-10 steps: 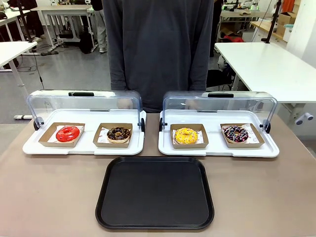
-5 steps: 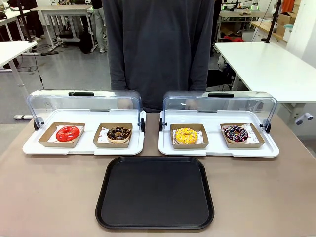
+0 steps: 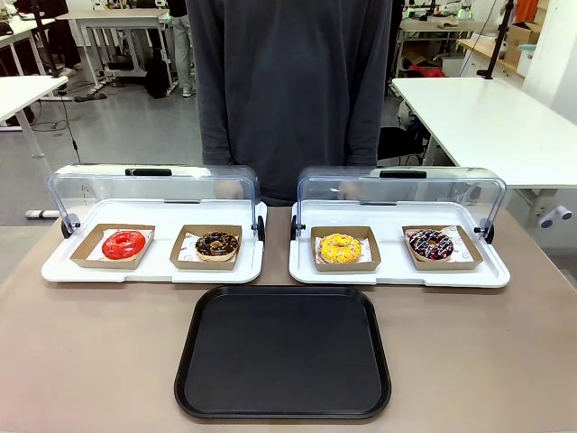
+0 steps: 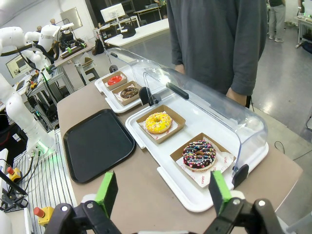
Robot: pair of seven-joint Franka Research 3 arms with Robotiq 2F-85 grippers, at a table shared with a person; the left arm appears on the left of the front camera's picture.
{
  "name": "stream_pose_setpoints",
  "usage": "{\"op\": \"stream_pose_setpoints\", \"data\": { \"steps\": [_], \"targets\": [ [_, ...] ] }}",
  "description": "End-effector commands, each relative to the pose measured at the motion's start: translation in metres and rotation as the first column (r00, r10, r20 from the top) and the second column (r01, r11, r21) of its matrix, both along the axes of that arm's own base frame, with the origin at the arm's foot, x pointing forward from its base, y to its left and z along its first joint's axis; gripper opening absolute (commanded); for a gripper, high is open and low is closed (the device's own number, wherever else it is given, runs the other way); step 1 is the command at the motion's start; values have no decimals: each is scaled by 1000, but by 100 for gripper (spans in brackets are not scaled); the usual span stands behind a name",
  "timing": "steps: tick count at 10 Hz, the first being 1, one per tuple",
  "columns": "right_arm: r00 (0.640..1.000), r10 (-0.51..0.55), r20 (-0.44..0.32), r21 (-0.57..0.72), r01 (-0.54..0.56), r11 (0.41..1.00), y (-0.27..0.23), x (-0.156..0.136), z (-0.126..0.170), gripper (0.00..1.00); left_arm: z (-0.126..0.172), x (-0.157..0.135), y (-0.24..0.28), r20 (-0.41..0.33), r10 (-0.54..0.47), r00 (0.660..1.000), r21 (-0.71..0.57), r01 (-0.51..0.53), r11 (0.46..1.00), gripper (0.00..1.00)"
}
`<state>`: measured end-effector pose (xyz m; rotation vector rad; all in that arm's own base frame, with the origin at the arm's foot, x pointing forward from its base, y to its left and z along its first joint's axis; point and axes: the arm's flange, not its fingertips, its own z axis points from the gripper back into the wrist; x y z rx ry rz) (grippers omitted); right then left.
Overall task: Move the third donut from the left to the tray.
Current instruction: Pick up the Paper togo box containing the Donut indicated by the person and place it on the Handle tray.
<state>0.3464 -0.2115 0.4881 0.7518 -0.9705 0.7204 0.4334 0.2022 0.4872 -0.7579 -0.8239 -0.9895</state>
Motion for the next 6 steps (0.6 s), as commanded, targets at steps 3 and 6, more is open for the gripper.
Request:
{"op": "stream_pose_setpoints", "data": {
  "steps": [3, 6],
  "targets": [
    [1000, 2, 28, 14, -2, 1000, 0, 2, 2, 100, 0, -1, 0, -7, -2, 1000, 2, 2, 1000, 100],
    [1000, 2, 28, 14, -2, 1000, 0, 2, 2, 100, 0, -1, 0, -7, -2, 1000, 2, 2, 1000, 100]
  ]
}}
